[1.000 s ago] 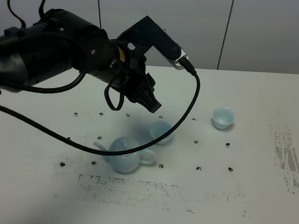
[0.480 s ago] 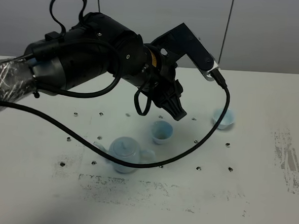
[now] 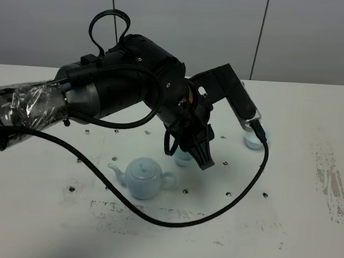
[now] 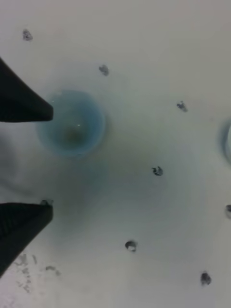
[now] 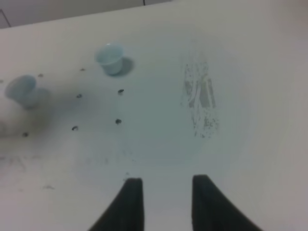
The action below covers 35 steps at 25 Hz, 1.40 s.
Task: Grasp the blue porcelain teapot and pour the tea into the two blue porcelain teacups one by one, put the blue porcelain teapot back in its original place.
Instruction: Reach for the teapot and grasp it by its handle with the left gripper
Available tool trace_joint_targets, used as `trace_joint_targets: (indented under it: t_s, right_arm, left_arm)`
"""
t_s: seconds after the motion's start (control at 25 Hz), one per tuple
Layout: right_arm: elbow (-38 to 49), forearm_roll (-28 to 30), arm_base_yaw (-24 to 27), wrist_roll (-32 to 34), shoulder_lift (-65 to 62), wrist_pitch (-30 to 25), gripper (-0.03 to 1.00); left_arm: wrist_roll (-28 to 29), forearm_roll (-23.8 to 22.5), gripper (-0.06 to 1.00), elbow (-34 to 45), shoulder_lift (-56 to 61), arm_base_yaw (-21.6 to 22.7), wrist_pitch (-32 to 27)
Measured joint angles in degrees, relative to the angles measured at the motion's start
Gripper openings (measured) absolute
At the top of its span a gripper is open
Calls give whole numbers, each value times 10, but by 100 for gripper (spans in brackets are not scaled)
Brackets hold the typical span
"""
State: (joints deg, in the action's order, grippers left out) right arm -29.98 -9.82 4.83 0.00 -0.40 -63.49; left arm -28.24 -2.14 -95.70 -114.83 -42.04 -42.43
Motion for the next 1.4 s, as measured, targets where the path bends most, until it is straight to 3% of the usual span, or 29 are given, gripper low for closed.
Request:
trace_joint_targets:
  t_s: [0.2,0.52,0.76,1.12,1.4]
  right_arm:
    - [0,-1,0,0,0,0,22]
    - [0,-1,0,0,0,0,22]
    - [0,-1,0,0,0,0,22]
    - [0,-1,0,0,0,0,22]
    - [0,-1,0,0,0,0,22]
  left_arm:
    - [-24,17,45,34,-1,-3,9]
    - [-26,27,45,108,-2,-3,101]
    - [7,28,45,162,-2,-3,151]
    - [92,-11,45,185,-2,-3,141]
    - [95,21,45,185,-2,-3,81]
